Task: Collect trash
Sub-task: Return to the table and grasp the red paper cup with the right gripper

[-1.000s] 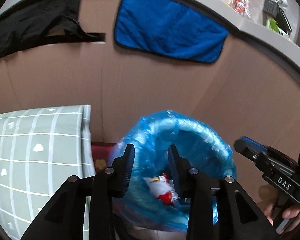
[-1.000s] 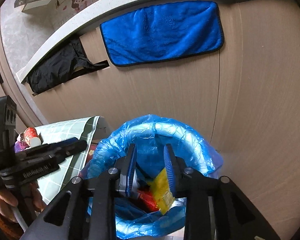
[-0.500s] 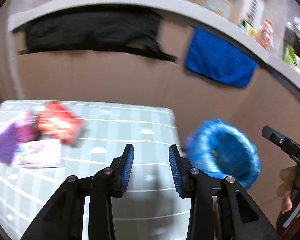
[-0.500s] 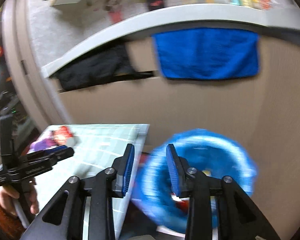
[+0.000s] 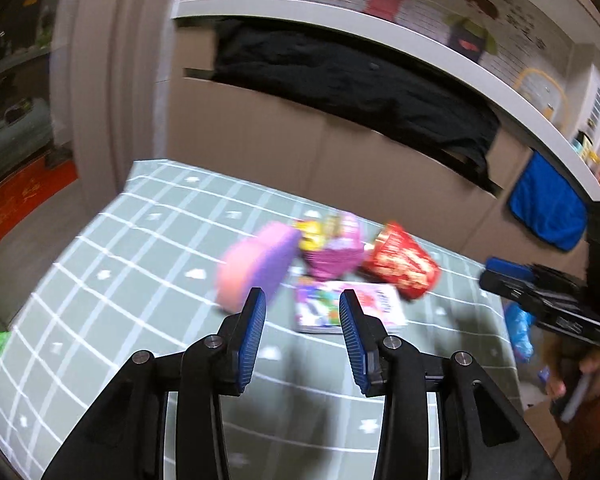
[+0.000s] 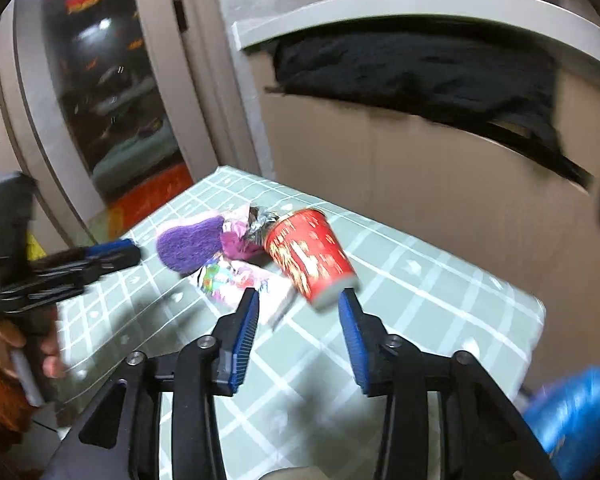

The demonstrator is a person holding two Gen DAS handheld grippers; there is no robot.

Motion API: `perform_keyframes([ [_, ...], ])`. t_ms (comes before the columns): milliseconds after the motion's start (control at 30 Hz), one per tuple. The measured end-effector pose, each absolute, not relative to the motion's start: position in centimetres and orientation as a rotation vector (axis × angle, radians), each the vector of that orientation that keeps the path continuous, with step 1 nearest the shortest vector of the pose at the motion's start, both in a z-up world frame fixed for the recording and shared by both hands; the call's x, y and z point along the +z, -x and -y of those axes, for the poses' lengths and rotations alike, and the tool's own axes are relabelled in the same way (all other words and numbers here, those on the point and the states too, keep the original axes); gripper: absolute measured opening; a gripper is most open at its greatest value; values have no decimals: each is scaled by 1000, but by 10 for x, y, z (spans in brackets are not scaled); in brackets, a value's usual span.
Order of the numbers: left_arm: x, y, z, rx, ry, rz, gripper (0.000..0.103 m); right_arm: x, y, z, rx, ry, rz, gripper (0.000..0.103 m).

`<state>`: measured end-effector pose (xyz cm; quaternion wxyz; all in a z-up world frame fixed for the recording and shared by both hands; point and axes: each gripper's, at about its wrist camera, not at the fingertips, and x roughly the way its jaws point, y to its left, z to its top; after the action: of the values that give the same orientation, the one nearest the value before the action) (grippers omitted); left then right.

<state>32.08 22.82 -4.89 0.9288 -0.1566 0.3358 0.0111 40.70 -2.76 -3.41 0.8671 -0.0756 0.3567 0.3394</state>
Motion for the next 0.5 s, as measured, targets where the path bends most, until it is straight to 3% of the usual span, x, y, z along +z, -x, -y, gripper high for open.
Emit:
perform_keyframes([
  [267, -56, -331, -273, 16, 386, -692, 40, -74, -474, -32, 742, 296, -803, 46],
  [367, -55, -346, -272, -11, 373, -704, 40, -88, -488, -35, 762, 284, -845, 60],
  [500, -48, -368, -258, -58, 354, -709, 40, -108, -494, -37, 790, 286, -925, 54],
])
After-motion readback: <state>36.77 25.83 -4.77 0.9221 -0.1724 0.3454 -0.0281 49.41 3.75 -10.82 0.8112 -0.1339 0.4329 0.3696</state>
